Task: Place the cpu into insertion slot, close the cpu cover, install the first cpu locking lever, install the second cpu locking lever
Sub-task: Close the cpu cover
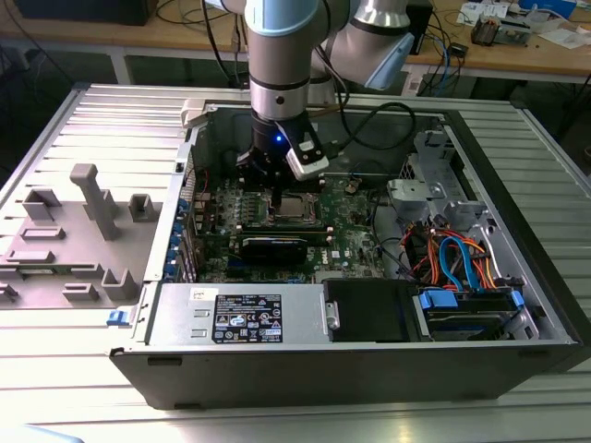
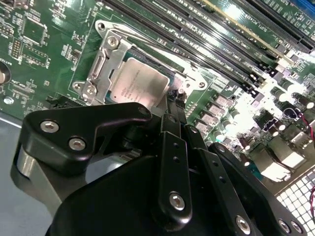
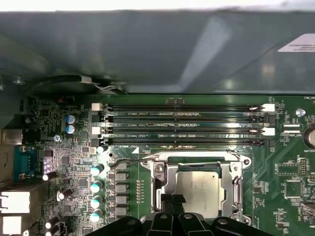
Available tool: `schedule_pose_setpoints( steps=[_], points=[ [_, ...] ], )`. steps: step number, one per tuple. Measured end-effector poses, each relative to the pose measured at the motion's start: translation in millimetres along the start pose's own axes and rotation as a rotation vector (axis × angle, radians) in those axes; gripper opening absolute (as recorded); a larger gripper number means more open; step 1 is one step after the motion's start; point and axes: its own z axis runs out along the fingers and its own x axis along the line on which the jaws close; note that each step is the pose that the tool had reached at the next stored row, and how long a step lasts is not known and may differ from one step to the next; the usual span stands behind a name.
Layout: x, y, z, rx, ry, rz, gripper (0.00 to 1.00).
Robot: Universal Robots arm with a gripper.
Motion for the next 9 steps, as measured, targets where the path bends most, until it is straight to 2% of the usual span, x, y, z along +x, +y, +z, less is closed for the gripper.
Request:
schedule_pose_setpoints(
  steps=[4,6,9],
  points=[
    [0.0,0.1,0.3,-0.0002,-0.0005,0.000,0.11],
    [0.2,0.1,1.3,-0.0003,-0.0029,-0.001,0.11],
    [0.3,0.1,2.0,-0.0004,-0.0034,-0.015,0.11]
  ],
)
